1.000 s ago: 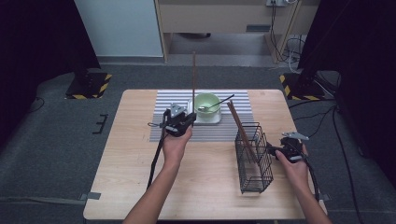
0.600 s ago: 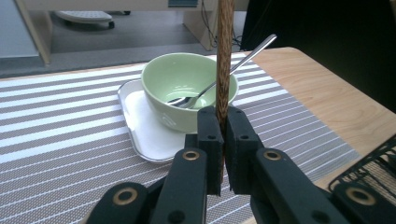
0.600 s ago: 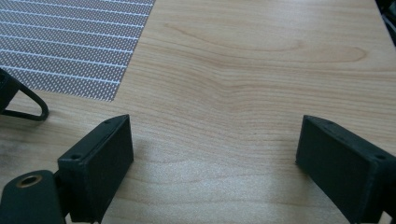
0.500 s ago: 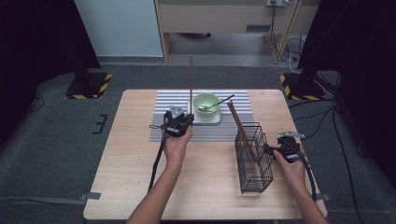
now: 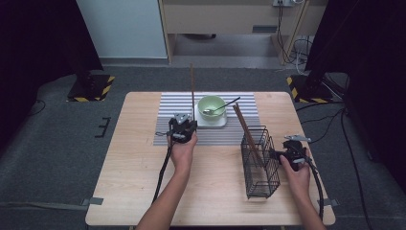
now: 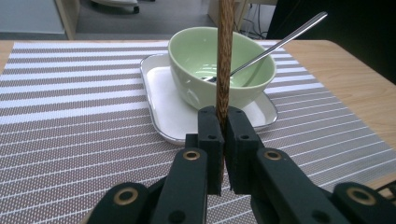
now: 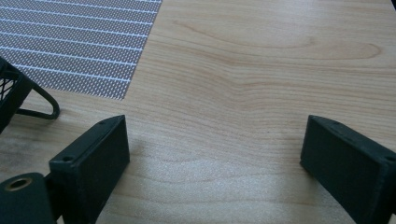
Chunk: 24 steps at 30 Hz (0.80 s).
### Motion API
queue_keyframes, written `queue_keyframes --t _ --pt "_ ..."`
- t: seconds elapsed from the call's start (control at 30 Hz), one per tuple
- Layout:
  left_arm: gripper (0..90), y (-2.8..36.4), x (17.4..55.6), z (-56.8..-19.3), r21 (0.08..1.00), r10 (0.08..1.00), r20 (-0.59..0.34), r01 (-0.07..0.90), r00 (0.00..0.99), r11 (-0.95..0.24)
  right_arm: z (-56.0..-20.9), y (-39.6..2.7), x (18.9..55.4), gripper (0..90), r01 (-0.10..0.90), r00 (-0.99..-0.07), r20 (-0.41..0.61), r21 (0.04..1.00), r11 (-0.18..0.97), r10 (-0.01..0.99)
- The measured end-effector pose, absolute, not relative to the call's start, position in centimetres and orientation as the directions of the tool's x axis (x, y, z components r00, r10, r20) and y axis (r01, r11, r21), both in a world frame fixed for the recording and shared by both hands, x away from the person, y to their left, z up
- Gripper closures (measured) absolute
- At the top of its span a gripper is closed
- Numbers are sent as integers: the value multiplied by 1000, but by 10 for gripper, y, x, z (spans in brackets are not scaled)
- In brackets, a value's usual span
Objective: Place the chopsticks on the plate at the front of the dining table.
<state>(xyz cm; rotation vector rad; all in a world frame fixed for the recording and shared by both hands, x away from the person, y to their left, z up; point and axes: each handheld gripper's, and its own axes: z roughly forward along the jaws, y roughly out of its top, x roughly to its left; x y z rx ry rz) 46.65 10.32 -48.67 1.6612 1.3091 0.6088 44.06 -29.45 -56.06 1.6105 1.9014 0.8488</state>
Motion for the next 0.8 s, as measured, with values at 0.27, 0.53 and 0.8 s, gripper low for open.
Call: queue_keyframes --t 0.27,0.53,0.8 --pt "855 102 469 -504 851 950 -127 523 284 -43 -561 -293 439 68 673 -165 17 733 100 986" --pt "855 96 468 -510 851 951 -115 523 288 -55 -561 -292 439 68 675 -157 19 732 94 987" --pt "855 89 472 -522 835 951 -123 547 284 -56 -560 -291 438 67 675 -155 19 732 92 988"
